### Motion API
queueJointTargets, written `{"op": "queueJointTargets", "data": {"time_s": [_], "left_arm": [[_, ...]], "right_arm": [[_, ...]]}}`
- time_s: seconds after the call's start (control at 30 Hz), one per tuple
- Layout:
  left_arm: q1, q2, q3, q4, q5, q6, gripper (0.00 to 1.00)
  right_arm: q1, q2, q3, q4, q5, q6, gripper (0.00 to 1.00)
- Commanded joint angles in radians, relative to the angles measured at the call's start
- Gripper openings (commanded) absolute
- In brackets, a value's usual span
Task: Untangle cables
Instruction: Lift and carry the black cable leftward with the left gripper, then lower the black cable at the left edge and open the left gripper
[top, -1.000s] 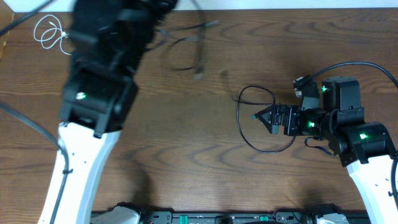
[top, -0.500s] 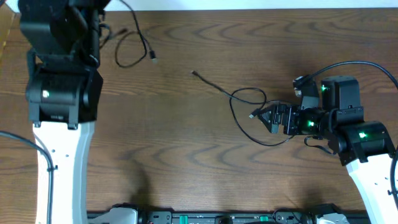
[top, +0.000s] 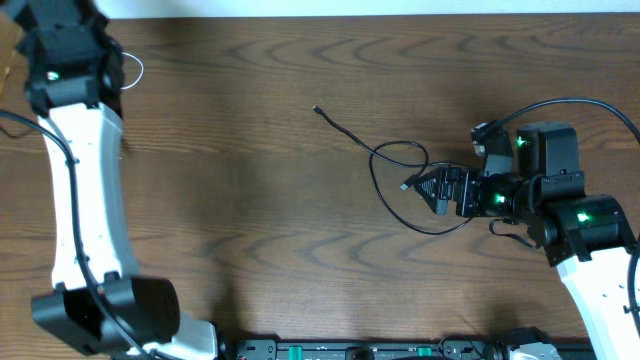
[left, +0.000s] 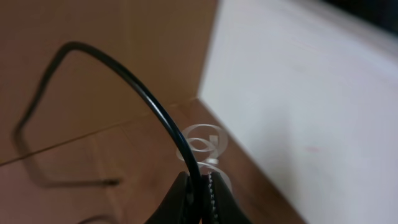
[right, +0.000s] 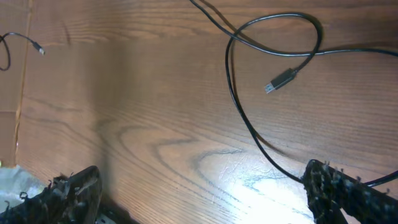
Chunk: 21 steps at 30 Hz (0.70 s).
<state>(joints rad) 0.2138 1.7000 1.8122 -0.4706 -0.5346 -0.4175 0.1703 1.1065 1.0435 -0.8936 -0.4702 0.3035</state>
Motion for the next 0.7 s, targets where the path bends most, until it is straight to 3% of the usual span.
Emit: {"op": "queueJointTargets", "data": {"time_s": [0.0, 0.5, 0.53, 0.67], "left_arm": [[0.076, 0.049, 0.005, 0.017, -0.033, 0.028, 0.07], [0.309, 0.300, 0.005, 0.108, -0.031, 0.029, 0.08], [0.317, 0.311, 0.005, 0.105, -0.031, 0.029, 0.15], [0.340, 0.346, 0.005, 0.068, -0.026, 0.029, 0.21]], "right_arm": [[-0.006, 0.006, 0.007, 0.000, 0.033, -0.005, 0.99], [-0.006, 0.007, 0.007, 0.021, 0.102, 0.015, 0.99], [-0.006, 0.007, 0.007, 0.028, 0.102, 0.027, 0.99], [-0.005, 0.011, 0.007, 0.071, 0.101, 0.067, 0.99]]}}
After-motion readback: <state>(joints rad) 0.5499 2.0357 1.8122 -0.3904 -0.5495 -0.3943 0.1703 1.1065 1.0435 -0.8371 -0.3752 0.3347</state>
